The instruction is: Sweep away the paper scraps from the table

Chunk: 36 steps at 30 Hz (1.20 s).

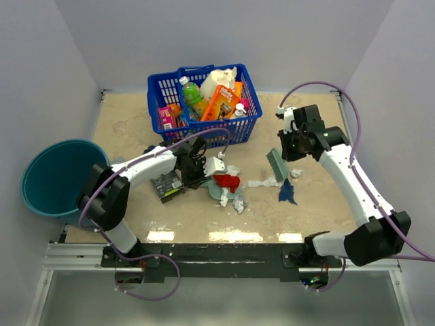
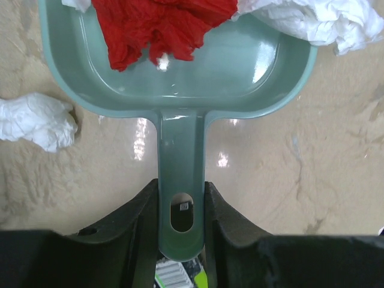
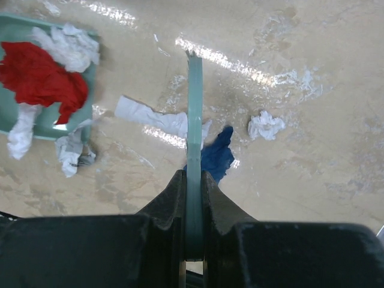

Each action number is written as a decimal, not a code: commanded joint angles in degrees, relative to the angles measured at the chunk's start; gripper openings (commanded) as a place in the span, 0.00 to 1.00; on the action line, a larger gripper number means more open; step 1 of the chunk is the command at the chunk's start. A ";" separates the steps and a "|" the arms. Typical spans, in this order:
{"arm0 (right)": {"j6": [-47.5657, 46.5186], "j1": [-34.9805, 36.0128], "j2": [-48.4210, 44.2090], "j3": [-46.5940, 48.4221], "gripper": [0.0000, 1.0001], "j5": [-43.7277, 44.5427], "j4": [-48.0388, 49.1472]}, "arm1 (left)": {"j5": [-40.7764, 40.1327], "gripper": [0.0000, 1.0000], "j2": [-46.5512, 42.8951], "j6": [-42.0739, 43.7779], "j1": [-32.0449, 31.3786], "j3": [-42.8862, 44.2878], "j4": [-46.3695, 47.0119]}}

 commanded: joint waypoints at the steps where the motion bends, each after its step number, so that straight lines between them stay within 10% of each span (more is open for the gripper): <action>1: -0.01 0.01 0.87 -0.08 0.00 1.94 1.57 | -4.75 0.00 -3.00 8.76 -0.39 0.70 -7.38; 17: 2.81 0.18 3.77 -6.58 0.00 -12.97 4.21 | -1.24 0.00 -4.05 16.07 -3.55 0.09 -17.58; 26: 6.58 1.15 1.14 -11.85 0.00 -35.83 4.12 | -1.24 0.00 -0.80 1.84 -4.70 -0.35 -8.81; 36: 4.30 0.98 -0.36 -6.50 0.00 -36.39 1.13 | 2.89 0.00 -0.80 -3.96 -4.70 -1.40 0.60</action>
